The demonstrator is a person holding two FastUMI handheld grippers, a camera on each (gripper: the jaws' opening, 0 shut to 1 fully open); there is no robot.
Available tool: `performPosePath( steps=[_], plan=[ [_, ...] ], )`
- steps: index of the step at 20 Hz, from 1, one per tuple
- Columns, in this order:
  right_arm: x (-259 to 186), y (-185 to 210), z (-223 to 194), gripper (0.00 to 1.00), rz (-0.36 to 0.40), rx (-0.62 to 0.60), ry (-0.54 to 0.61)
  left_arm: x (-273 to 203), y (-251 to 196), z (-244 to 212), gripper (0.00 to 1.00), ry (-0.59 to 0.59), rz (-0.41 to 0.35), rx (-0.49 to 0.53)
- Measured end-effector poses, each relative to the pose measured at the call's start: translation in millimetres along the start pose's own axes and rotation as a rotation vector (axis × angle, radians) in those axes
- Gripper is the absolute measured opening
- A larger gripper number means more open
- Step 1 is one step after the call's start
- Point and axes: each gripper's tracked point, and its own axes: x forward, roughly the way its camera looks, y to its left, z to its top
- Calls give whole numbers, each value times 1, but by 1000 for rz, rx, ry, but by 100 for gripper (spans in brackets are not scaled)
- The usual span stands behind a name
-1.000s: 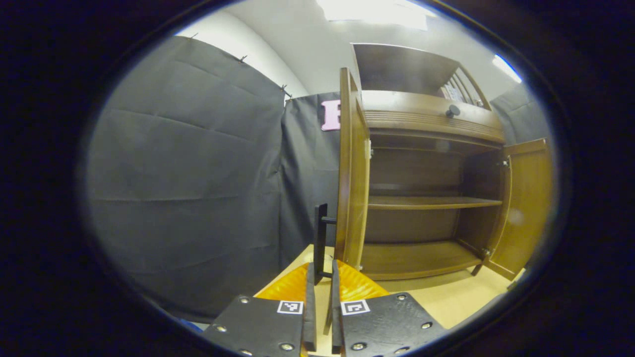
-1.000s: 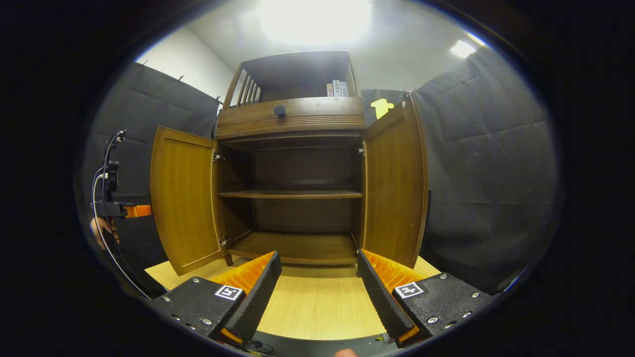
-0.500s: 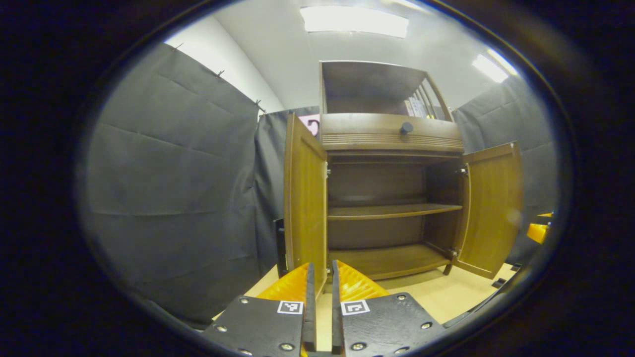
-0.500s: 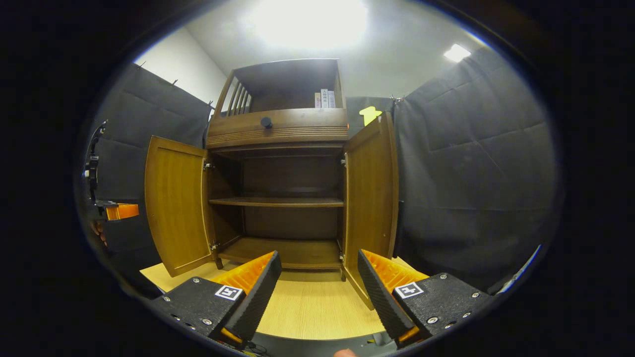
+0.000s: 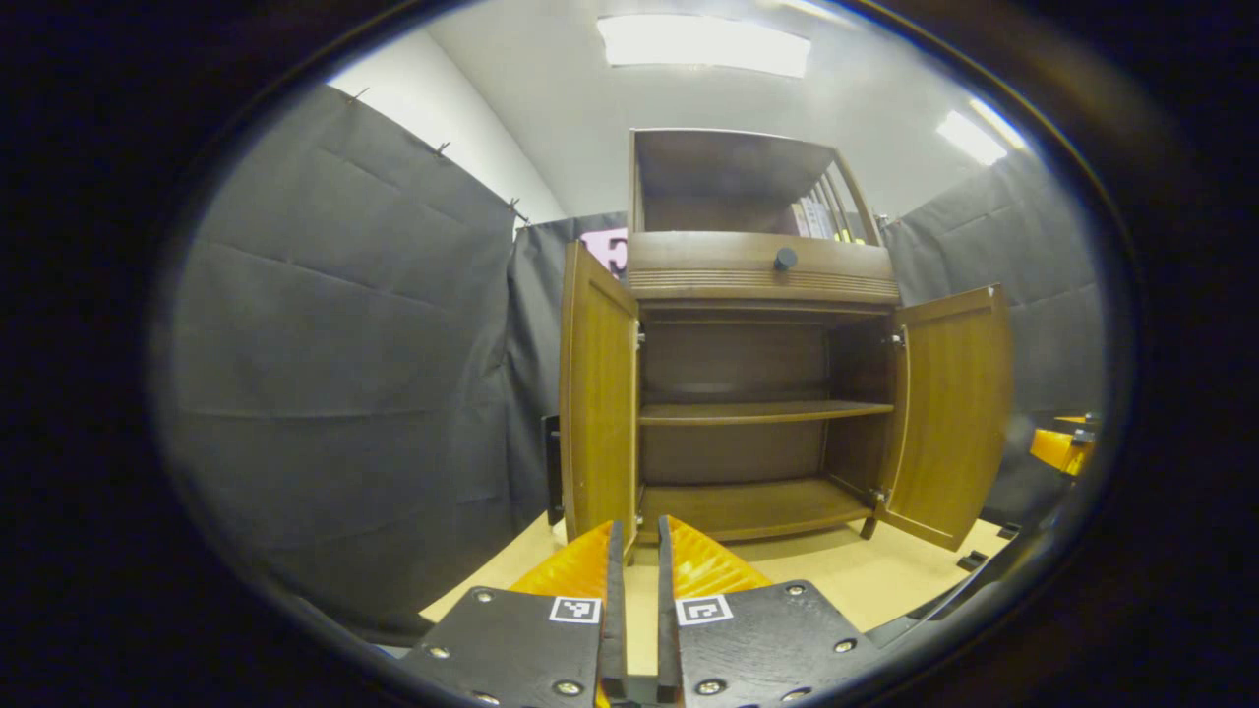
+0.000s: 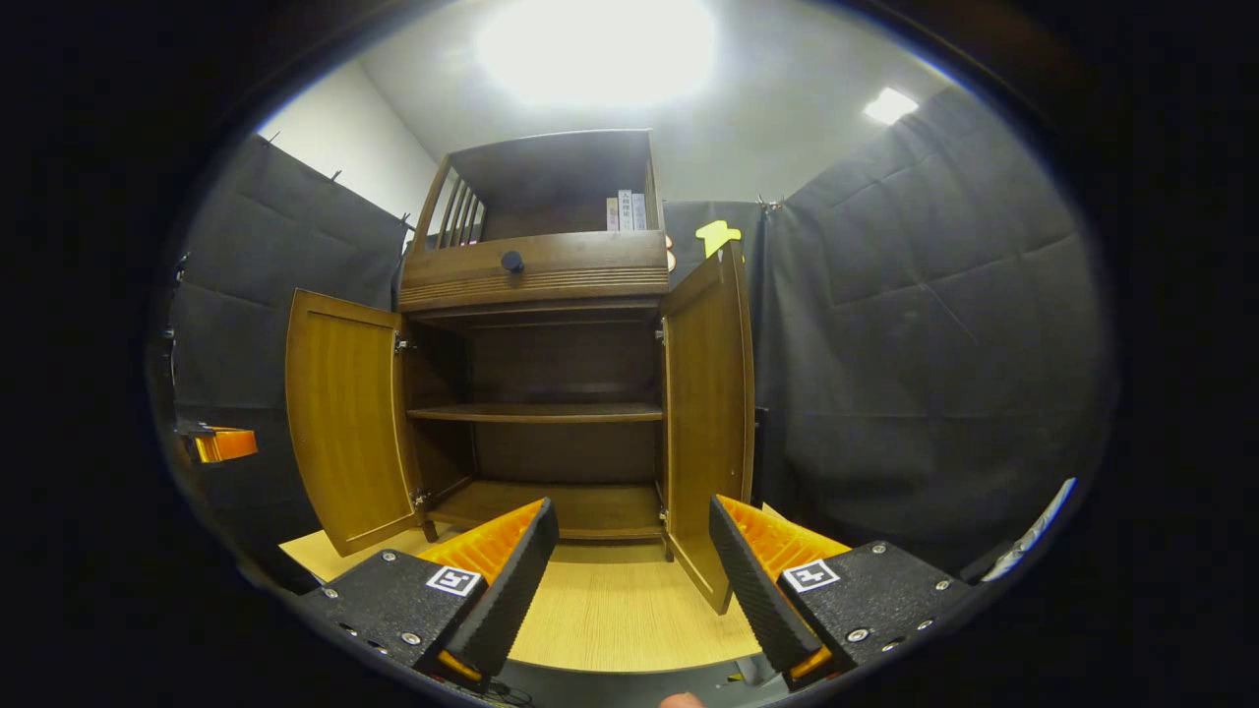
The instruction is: Open the right door of the double-door shoe cabinet with the right hand, and open the left door with the left hand.
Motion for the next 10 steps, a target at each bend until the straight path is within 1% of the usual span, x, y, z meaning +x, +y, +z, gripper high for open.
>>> performPosePath(
  steps=[1,2,3,4,5,6,7,10],
  plan=[
    [-1,0,-1,95,0,3,4,-6,-1,-2,19,0,9,4],
    [-2,0,-1,94,-2,7,5,-9,-4,-4,7,3,8,6],
    [-2,-1,0,94,-4,9,3,-14,-5,-5,7,2,10,9],
    [-2,-2,1,93,-9,9,0,-19,-8,-5,19,3,6,15],
    [-3,-3,1,95,-13,8,-2,-20,-9,-5,16,2,5,18],
    [-3,-3,0,95,-16,8,1,-21,-10,-5,12,4,-5,21],
    [-4,-4,1,93,-19,13,2,-23,-12,-6,27,7,-10,26],
    [-4,-6,3,94,-23,20,-1,-25,-12,-4,45,5,-3,31]
  ],
)
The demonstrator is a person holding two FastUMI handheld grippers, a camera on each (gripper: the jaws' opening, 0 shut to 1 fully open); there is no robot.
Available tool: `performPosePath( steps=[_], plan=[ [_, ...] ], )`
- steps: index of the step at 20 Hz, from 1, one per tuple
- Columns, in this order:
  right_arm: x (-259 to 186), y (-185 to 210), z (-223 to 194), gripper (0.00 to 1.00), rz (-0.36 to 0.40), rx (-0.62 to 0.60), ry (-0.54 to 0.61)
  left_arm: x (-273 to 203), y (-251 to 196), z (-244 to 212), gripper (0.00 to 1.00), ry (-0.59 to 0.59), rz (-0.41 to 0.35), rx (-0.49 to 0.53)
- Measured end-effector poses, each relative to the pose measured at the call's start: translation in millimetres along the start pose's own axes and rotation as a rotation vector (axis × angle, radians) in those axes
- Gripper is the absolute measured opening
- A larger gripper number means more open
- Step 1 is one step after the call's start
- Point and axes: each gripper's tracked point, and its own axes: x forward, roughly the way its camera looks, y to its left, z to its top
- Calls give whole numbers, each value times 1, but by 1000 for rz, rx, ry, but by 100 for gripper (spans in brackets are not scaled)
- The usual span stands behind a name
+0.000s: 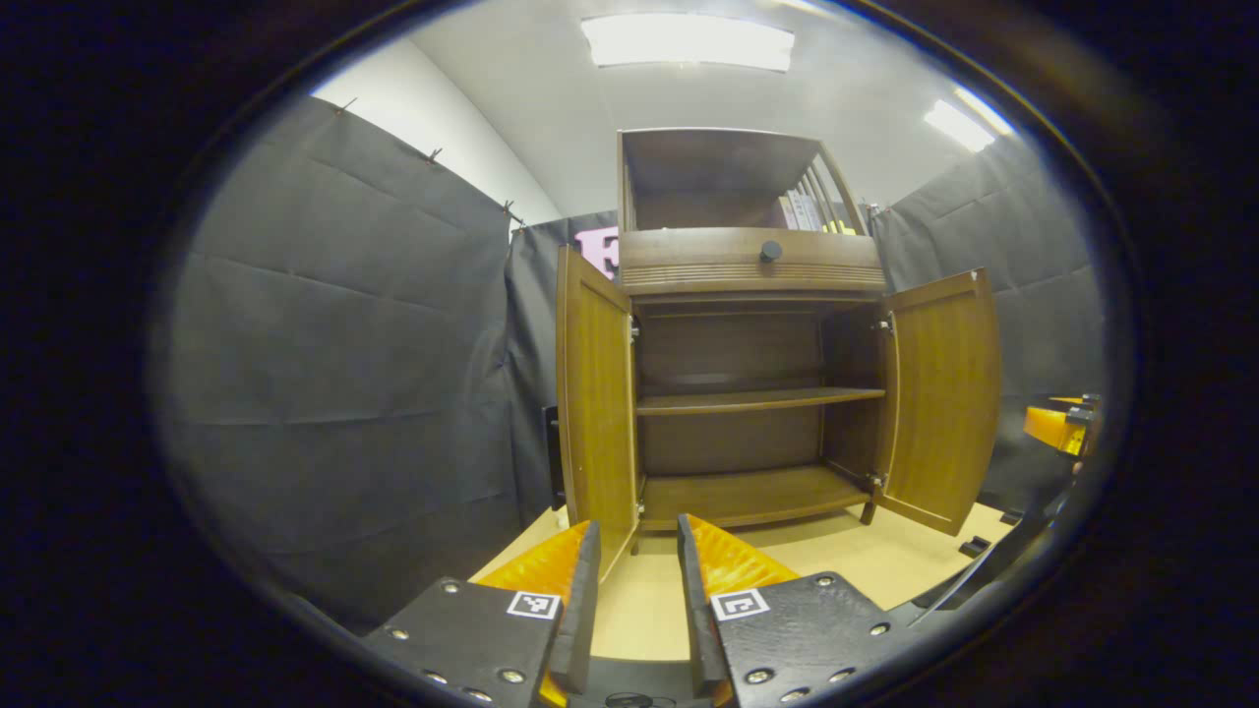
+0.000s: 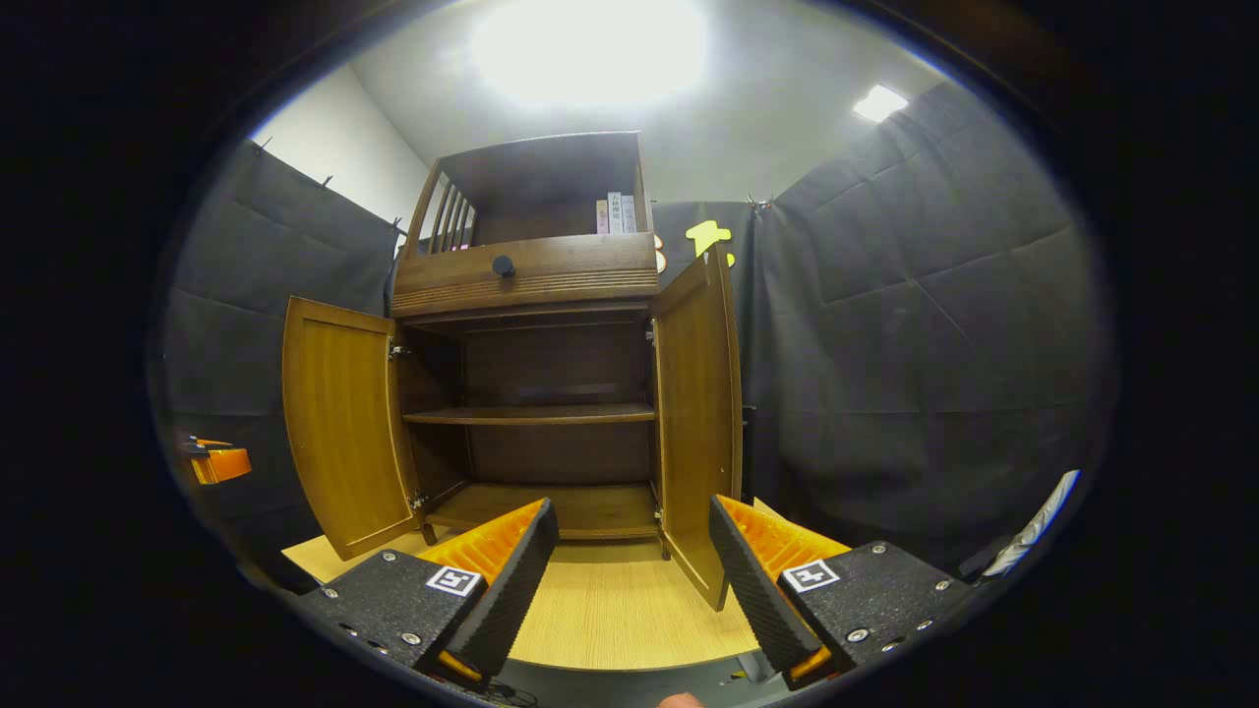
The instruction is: Open the right door of the double-door shoe cabinet with the right hand, and open the left door with the left hand.
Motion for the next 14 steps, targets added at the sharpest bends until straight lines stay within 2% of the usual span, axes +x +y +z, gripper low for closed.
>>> performPosePath(
  steps=[4,6,7,14],
  plan=[
    [0,-5,1,95,-9,-10,-1,-3,7,2,100,-23,46,0],
    [2,-7,4,95,-14,-7,-7,-2,8,1,96,-16,58,15],
    [4,-7,5,95,-14,-7,-10,-2,8,2,100,-14,62,17],
    [5,-1,9,95,-4,-6,-21,-3,11,0,100,-12,80,8]
  ],
)
